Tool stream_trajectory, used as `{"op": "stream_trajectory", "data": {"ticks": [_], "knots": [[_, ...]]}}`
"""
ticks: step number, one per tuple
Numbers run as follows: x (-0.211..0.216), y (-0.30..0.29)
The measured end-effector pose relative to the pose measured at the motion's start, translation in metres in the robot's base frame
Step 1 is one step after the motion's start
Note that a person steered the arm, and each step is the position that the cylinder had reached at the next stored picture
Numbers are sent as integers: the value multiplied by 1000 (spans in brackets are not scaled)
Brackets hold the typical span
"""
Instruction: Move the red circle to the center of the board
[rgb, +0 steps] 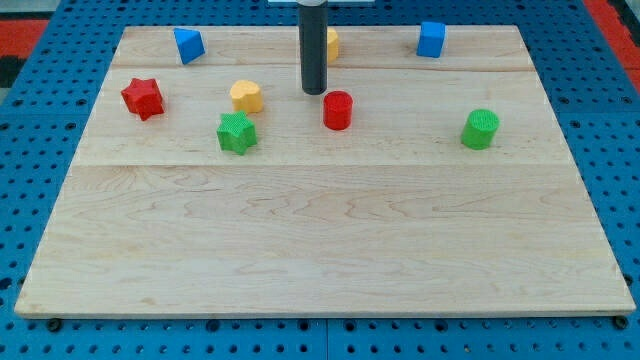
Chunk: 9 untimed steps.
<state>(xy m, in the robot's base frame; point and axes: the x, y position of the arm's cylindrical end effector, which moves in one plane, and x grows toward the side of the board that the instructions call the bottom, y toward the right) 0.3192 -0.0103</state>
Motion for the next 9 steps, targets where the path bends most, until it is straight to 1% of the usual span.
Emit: {"op": "stream_trajectory", "data": {"ticks": [5,6,7,8,9], "knots": [[14,2],[11,35],[8,43],[34,64],[67,66]]}}
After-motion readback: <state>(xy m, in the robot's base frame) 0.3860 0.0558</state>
